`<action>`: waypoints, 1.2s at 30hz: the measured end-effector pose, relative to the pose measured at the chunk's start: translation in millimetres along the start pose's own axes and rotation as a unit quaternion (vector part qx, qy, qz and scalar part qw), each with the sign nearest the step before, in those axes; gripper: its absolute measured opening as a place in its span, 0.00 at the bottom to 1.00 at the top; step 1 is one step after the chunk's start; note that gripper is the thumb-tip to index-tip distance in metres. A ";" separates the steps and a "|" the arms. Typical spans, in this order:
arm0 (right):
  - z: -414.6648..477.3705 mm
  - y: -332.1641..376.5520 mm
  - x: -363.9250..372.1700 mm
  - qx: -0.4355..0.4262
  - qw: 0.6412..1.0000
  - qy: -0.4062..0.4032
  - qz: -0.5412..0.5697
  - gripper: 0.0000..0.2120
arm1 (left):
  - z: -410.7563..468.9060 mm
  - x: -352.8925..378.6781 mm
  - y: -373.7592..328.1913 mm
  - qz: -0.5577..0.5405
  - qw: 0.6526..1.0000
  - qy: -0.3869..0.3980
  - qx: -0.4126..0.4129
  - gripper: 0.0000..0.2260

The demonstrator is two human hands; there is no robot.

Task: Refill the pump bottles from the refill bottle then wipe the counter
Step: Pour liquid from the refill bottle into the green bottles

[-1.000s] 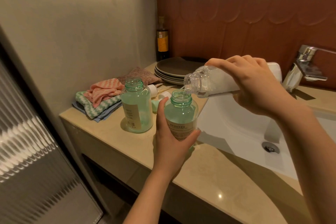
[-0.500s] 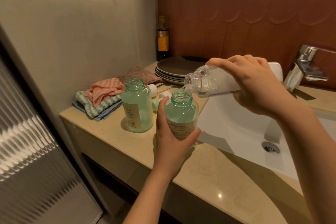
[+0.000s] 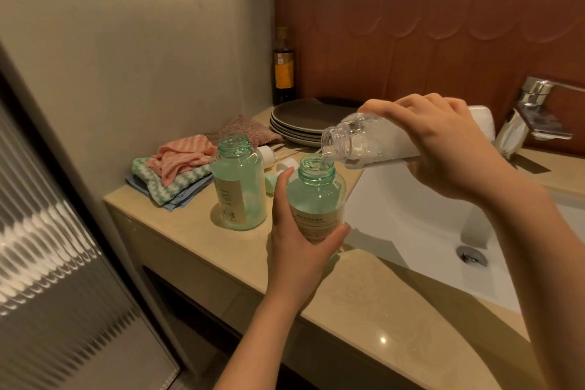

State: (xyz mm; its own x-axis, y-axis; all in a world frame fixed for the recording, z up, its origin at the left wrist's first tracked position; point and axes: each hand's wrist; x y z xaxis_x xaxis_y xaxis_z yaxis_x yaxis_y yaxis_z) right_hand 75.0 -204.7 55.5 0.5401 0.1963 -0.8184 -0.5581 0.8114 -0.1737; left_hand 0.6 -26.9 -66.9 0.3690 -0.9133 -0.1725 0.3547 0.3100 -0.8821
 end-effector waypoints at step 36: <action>-0.2 -1.3 1.0 -0.009 1.000 -0.007 -0.012 0.46 | -0.2 0.1 -0.4 -0.002 1.000 -0.001 0.010 0.45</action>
State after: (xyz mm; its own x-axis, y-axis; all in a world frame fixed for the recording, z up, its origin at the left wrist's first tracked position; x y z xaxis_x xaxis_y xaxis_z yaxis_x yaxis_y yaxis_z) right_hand 76.2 -205.6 54.8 0.5617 0.1844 -0.8065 -0.5566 0.8054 -0.2035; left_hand 0.4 -27.2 -66.7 0.3686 -0.9142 -0.1684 0.3736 0.3116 -0.8737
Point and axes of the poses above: each hand's wrist, its own z-axis towards the middle knuckle, its own x-axis out of the palm, y = z × x, and after that the axes turned 1 degree about z, right-handed
